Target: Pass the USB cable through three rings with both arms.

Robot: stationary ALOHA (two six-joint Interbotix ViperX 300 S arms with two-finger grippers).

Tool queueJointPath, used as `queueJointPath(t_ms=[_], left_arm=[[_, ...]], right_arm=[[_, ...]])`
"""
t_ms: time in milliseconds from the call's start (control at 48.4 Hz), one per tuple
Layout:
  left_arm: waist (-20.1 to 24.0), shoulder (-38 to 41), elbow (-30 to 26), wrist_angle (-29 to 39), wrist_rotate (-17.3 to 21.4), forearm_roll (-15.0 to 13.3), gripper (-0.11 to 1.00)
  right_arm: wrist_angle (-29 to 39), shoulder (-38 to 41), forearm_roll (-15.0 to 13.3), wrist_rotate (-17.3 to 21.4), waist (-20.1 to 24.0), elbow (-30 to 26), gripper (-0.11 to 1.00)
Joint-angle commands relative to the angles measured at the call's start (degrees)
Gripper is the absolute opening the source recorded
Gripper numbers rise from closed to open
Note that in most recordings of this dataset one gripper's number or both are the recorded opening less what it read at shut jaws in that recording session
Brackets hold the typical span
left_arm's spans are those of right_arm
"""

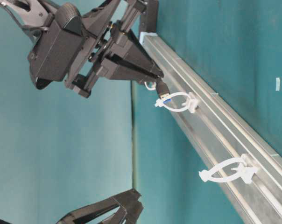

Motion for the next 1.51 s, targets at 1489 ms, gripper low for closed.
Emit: queueJointPath(t_ms=[1489], left_arm=[[-5.9, 0.7, -1.8, -2.4, -4.8, 0.2, 0.94]], right_arm=[[0.3, 1.8, 1.8, 0.8, 5.4, -2.1, 0.07]])
